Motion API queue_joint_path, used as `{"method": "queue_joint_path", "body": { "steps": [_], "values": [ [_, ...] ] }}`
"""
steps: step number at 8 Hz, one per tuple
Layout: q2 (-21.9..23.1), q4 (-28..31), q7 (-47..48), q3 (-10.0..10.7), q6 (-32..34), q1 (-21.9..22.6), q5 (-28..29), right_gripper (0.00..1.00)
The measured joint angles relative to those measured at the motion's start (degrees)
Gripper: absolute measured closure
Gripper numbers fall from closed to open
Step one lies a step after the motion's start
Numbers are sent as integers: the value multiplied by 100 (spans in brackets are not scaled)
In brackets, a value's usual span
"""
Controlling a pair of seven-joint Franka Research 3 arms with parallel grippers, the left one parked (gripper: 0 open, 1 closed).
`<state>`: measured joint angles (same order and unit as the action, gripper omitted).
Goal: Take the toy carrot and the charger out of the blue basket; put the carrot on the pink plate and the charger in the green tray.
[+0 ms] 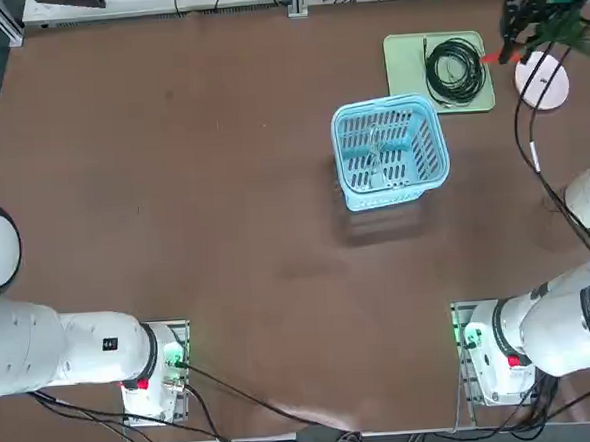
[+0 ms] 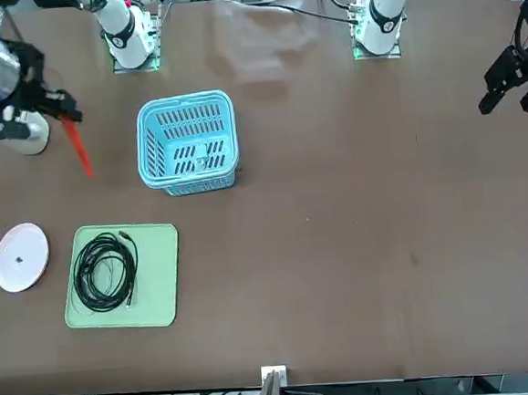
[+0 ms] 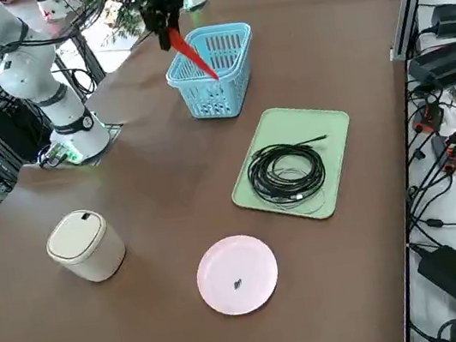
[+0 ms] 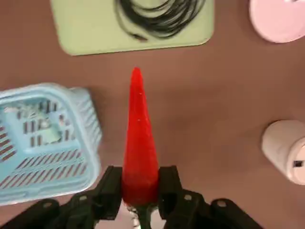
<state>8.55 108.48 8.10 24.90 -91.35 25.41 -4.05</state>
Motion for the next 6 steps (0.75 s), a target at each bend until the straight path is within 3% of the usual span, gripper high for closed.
{"method": "queue_joint_path", "body": {
  "steps": [3,6],
  "values": [
    [-526,-14,-1137,512,-1008,-476,-177,59],
    [-1458,-14,-2226,592,-2283,-1358,-167,59]
  ]
}}
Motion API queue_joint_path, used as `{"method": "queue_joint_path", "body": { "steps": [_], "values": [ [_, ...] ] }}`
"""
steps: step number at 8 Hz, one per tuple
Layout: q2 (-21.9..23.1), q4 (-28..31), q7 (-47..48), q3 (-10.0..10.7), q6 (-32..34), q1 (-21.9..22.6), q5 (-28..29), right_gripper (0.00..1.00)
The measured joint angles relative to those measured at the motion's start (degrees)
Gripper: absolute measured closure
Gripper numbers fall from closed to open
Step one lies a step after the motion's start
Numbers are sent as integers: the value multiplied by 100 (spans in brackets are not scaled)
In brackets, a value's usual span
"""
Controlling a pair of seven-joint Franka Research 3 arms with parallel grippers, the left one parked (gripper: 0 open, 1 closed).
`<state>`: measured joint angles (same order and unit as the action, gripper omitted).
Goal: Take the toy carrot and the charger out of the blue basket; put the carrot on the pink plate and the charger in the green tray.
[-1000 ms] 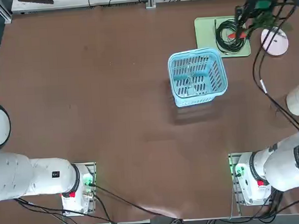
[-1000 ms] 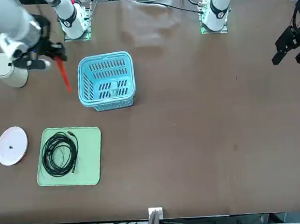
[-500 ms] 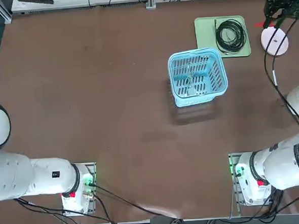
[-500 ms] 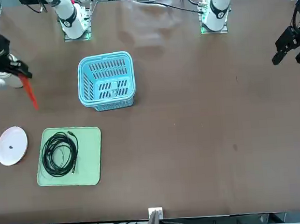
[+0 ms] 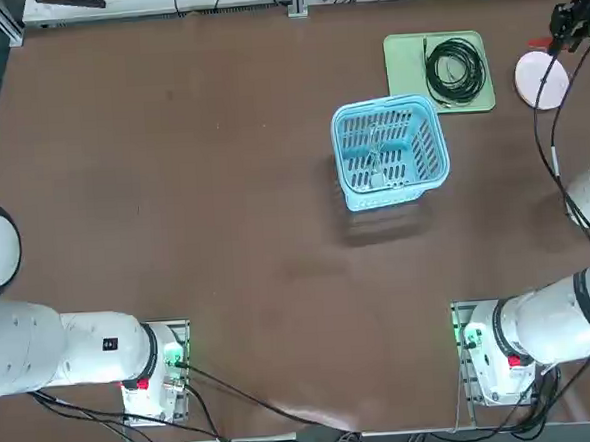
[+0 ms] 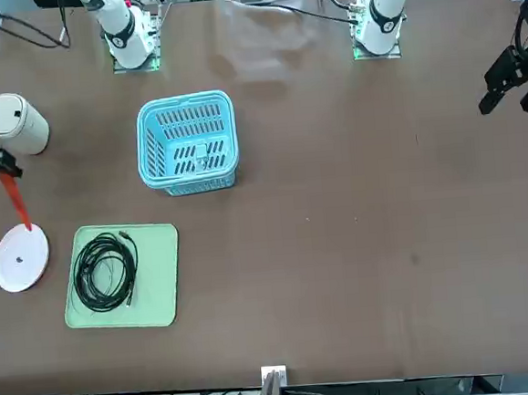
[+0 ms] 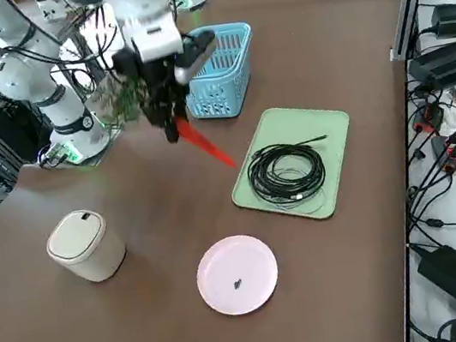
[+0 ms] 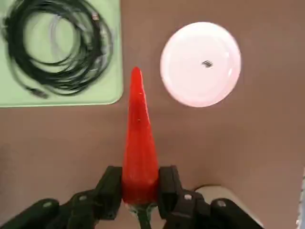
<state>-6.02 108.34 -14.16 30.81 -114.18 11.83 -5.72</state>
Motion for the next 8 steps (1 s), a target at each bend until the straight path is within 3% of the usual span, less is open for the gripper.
{"method": "queue_joint_path", "body": {
  "steps": [4,8],
  "values": [
    [-1096,-16,-733,-2,-1431,-651,373,59],
    [-1920,-50,-1837,-7,-2501,-1047,1402,59]
  ]
}}
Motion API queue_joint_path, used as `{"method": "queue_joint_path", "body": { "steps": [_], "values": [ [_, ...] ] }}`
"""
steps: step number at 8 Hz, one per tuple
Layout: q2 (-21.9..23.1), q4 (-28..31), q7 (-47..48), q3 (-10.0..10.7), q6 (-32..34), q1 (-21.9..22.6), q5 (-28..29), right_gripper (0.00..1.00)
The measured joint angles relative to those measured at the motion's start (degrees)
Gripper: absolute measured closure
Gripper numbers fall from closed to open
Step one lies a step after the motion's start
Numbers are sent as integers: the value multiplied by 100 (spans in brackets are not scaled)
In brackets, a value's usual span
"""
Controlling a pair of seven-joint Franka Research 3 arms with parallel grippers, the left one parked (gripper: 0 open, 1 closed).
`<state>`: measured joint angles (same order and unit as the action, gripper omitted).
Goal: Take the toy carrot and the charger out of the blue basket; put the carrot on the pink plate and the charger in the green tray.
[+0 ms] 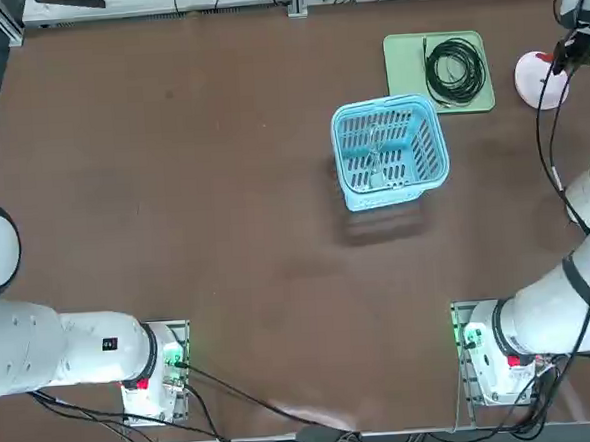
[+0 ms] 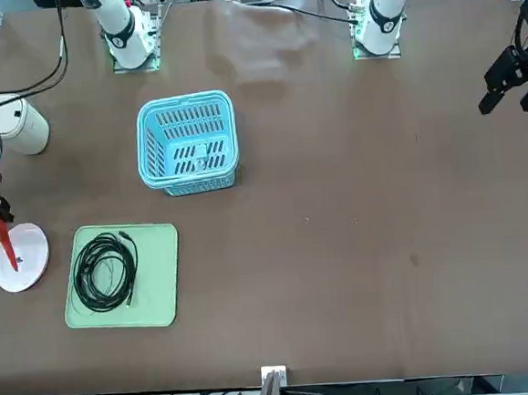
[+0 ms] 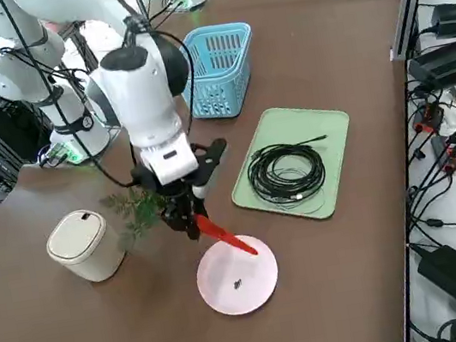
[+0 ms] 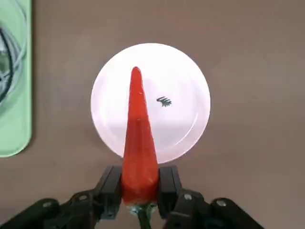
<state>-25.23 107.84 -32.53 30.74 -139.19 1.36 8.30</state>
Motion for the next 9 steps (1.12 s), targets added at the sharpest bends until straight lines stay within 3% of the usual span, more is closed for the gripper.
{"method": "queue_joint_path", "body": {
  "steps": [5,9],
  "values": [
    [-907,-673,-657,-15,-181,-146,906,59],
    [-1053,-740,-667,-35,-251,-151,1044,59]
  ]
}}
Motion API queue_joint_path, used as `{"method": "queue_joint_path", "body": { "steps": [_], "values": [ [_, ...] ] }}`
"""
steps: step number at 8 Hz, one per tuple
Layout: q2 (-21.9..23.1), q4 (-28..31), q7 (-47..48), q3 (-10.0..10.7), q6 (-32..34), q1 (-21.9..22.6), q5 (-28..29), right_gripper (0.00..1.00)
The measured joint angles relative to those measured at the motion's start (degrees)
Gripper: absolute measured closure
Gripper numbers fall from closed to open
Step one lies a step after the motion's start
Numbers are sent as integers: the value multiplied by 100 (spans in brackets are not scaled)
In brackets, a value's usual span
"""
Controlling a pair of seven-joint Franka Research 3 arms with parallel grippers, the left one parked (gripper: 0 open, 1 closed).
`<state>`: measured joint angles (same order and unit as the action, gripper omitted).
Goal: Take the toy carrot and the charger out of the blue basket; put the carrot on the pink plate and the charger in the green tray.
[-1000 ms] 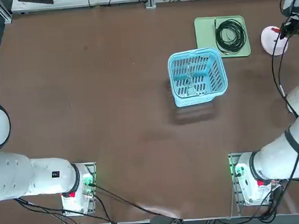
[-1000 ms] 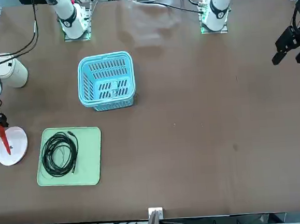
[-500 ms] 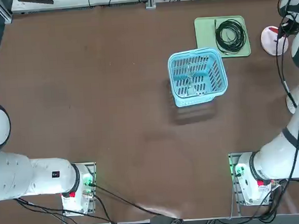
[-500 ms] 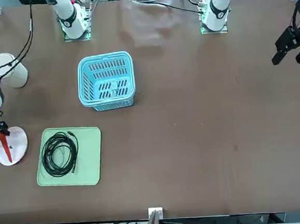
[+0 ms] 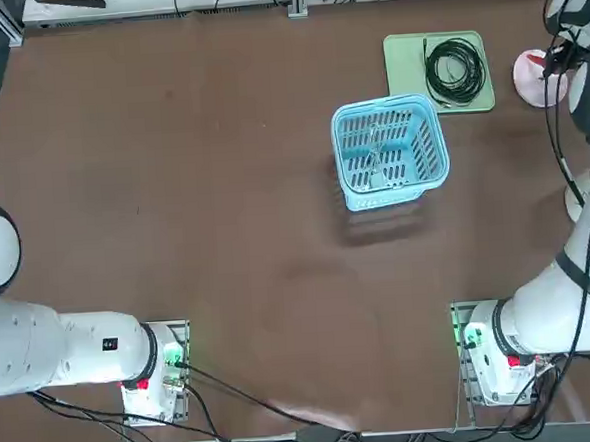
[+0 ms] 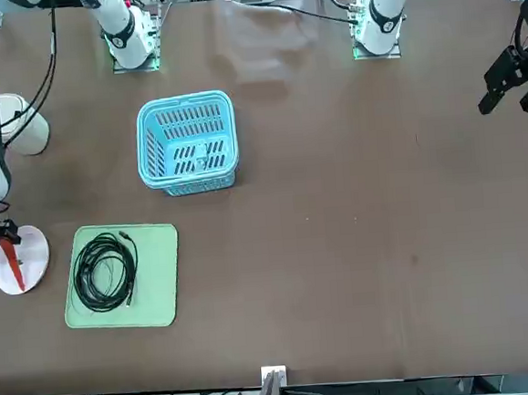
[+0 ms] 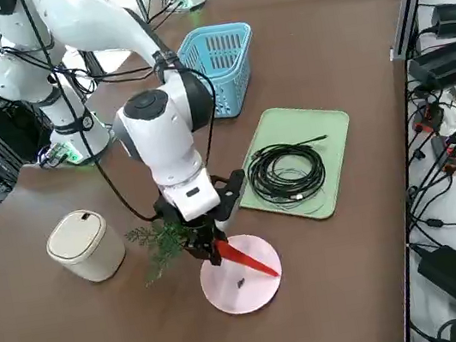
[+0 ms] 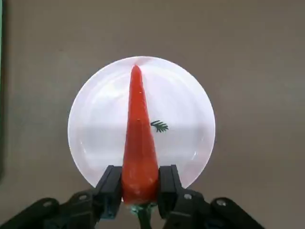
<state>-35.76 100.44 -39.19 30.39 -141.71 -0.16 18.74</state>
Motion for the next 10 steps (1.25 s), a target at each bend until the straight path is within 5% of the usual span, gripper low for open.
{"method": "queue_joint_path", "body": {
  "steps": [5,8,10],
  "values": [
    [-146,-1,-10,-2,-37,-30,143,50],
    [-149,-1,-53,-4,-51,-43,257,1],
    [-149,-5,-137,-6,-59,-43,283,0]
  ]
}}
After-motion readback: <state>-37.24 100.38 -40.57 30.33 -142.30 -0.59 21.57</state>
